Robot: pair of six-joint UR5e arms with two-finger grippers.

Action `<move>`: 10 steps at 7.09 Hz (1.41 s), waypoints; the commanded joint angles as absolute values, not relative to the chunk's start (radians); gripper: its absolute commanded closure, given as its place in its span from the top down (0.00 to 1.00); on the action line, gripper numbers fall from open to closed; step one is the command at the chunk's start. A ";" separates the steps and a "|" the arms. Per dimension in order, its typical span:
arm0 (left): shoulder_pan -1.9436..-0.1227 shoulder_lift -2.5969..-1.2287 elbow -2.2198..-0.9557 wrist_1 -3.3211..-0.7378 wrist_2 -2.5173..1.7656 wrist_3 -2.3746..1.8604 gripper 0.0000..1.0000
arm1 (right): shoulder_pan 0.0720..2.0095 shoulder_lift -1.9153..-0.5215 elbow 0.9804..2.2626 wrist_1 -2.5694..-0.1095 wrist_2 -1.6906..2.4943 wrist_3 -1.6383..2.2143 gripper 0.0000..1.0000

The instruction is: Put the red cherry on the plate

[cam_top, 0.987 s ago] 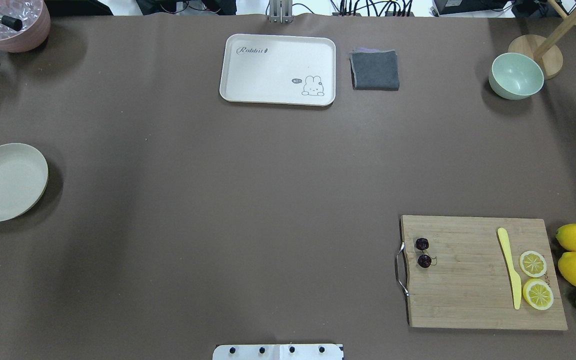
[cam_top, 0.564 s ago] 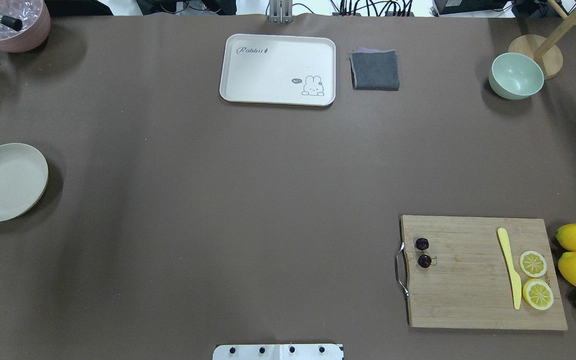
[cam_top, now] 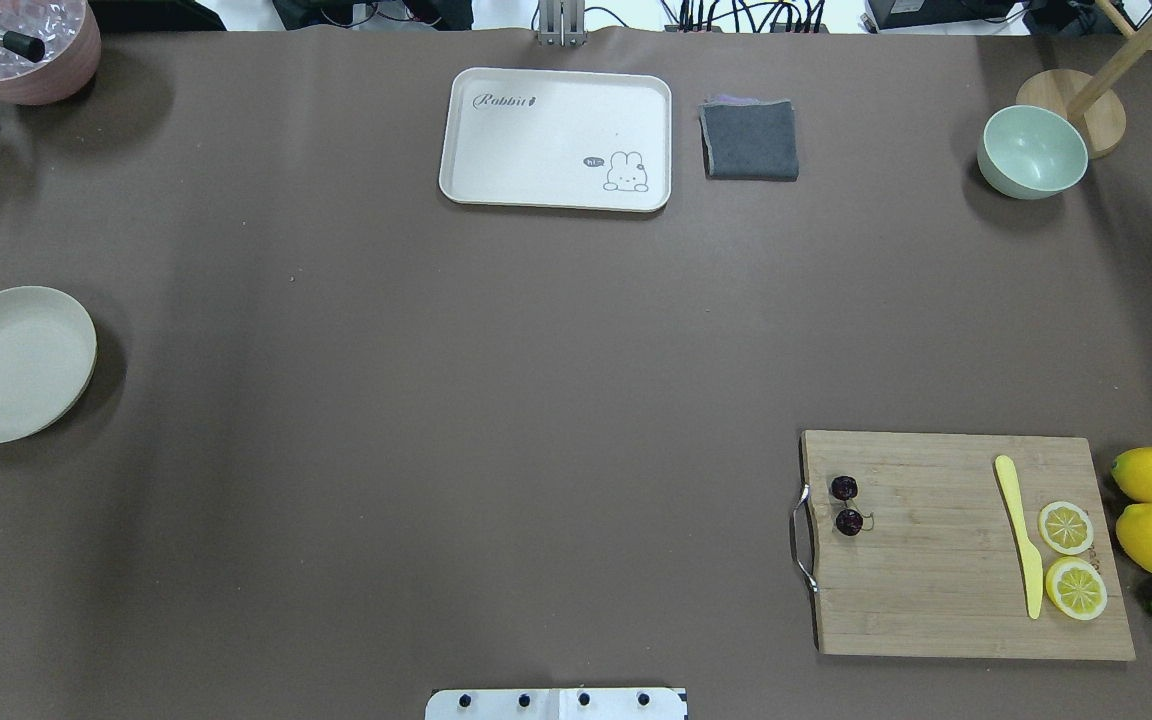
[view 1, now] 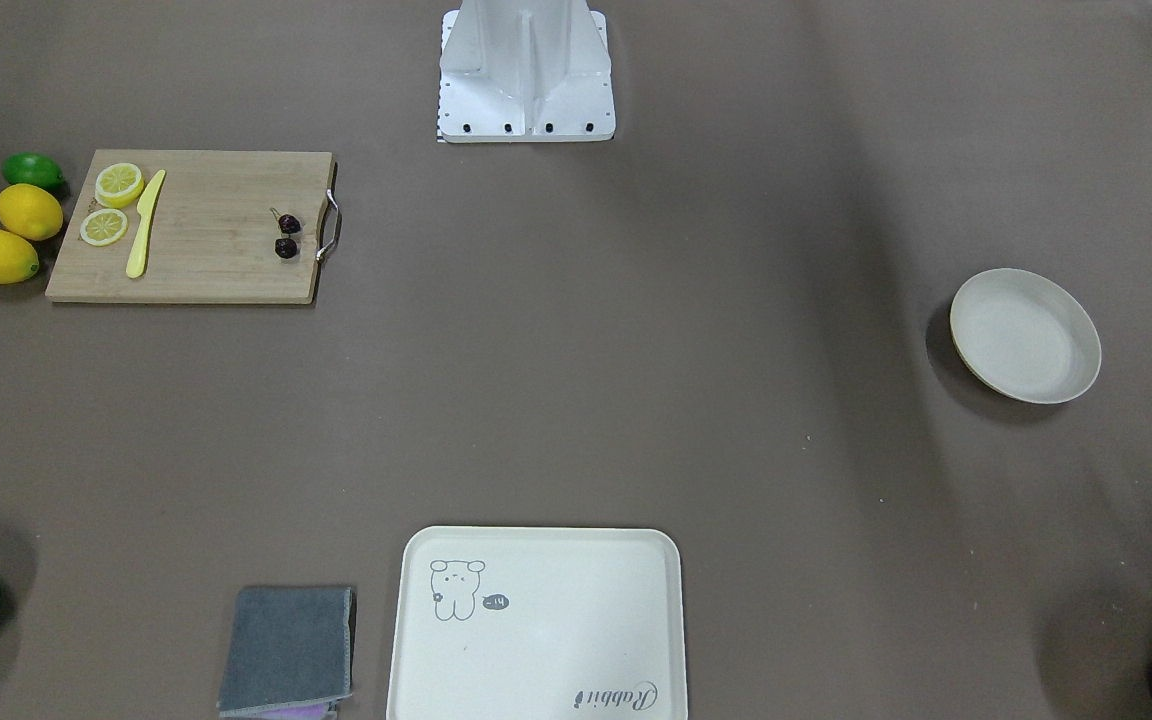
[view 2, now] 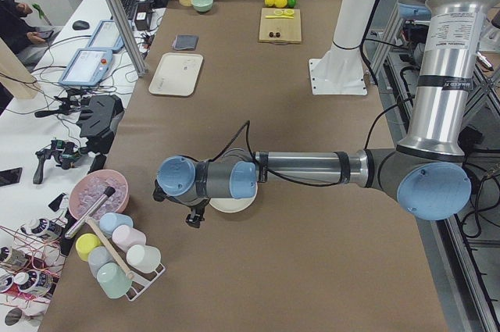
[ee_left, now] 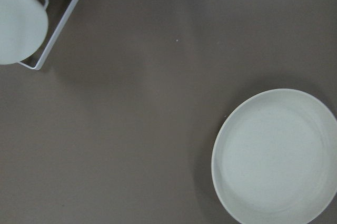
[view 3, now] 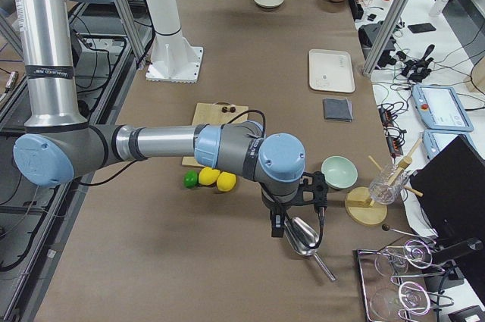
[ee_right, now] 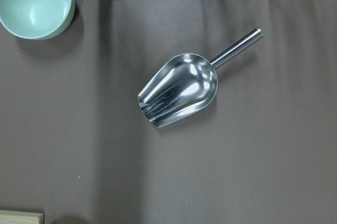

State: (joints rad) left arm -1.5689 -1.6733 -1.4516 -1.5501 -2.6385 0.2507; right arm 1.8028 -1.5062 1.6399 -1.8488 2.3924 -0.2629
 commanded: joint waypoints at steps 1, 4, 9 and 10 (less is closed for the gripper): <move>-1.554 -1.671 -1.430 -1.551 -2.788 0.252 0.98 | 1.781 -1.491 1.638 -1.851 2.396 -0.247 1.00; -1.549 -1.608 -1.414 -1.676 -2.810 0.267 0.98 | 1.769 -1.477 1.640 -1.852 2.395 -0.239 1.00; -1.525 -1.608 -1.364 -1.709 -2.836 0.284 0.98 | 1.764 -1.480 1.644 -1.852 2.396 -0.241 1.00; -1.520 -1.608 -1.362 -1.709 -2.836 0.284 0.98 | 1.764 -1.483 1.644 -1.852 2.393 -0.241 1.00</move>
State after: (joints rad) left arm -1.5276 -1.6077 -1.3642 -1.7078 -2.8285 0.2833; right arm 1.7635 -1.4805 1.6437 -1.8515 2.3950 -0.2407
